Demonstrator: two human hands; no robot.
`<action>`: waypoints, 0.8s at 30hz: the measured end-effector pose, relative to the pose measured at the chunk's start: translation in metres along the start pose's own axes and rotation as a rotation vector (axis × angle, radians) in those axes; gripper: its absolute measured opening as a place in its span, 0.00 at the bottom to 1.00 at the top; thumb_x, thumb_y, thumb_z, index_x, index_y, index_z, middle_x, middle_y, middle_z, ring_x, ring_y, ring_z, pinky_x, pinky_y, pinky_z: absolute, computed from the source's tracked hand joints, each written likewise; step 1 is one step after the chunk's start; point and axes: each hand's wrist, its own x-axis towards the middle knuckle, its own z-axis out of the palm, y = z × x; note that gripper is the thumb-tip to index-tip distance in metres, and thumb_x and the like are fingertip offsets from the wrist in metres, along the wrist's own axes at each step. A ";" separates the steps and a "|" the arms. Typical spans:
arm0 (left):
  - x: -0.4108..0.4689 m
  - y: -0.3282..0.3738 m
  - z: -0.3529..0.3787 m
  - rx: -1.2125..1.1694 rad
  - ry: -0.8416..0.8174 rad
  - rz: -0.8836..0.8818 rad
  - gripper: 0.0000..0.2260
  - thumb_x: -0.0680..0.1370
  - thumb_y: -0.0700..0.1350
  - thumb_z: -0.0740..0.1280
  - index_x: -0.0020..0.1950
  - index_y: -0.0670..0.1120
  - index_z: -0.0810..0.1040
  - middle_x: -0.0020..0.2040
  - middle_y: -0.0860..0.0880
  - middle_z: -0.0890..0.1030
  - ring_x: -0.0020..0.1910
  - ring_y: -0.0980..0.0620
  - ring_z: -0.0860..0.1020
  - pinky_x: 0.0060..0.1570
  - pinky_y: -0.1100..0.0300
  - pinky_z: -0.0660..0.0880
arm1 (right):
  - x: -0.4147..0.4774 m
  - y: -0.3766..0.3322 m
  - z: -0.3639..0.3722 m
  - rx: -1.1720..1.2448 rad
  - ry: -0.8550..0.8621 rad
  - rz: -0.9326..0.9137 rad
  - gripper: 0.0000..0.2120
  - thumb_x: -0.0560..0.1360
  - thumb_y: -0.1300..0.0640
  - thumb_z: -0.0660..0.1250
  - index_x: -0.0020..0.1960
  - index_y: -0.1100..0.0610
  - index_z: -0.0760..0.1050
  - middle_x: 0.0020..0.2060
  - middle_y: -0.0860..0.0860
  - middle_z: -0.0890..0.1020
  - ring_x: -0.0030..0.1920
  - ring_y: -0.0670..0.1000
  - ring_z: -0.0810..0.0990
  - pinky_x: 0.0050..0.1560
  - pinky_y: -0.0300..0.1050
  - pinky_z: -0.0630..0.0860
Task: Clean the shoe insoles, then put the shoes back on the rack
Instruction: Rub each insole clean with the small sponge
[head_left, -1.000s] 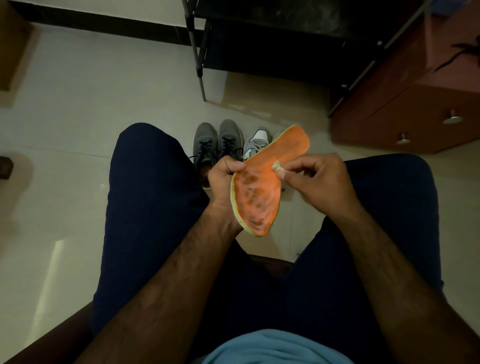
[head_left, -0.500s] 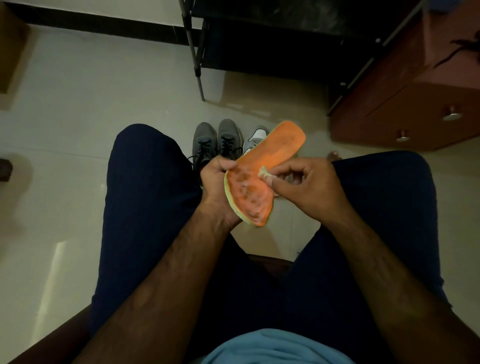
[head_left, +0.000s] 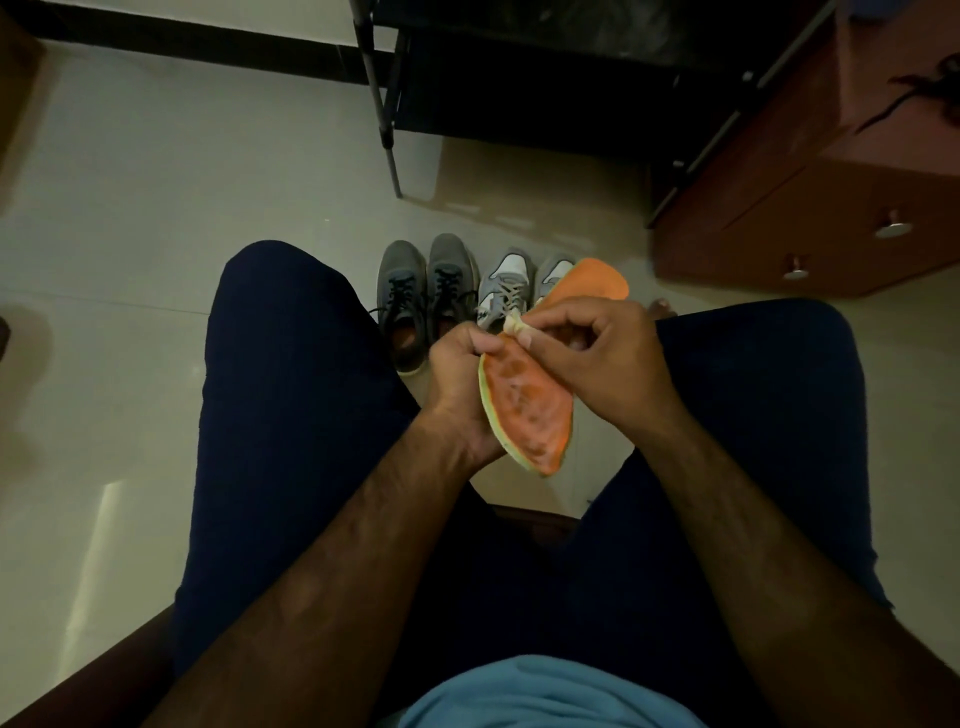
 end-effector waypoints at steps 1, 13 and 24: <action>0.000 0.000 -0.001 -0.010 -0.007 0.004 0.27 0.68 0.45 0.54 0.58 0.31 0.81 0.54 0.33 0.84 0.49 0.36 0.85 0.57 0.45 0.76 | 0.002 0.000 0.000 0.008 -0.003 -0.005 0.05 0.75 0.59 0.77 0.51 0.55 0.88 0.43 0.45 0.88 0.36 0.36 0.80 0.39 0.28 0.70; -0.005 0.005 -0.001 -0.011 -0.011 0.023 0.26 0.68 0.45 0.54 0.59 0.31 0.77 0.49 0.34 0.84 0.43 0.37 0.85 0.47 0.48 0.82 | -0.009 0.008 -0.002 0.035 -0.038 0.066 0.05 0.74 0.57 0.78 0.50 0.55 0.88 0.38 0.48 0.86 0.32 0.40 0.74 0.34 0.33 0.69; -0.004 0.005 0.000 0.026 0.060 -0.002 0.22 0.68 0.43 0.54 0.45 0.33 0.84 0.44 0.37 0.84 0.39 0.39 0.84 0.50 0.47 0.76 | -0.008 0.014 -0.008 -0.053 0.008 0.120 0.03 0.74 0.55 0.79 0.46 0.53 0.88 0.36 0.45 0.85 0.32 0.39 0.77 0.36 0.33 0.71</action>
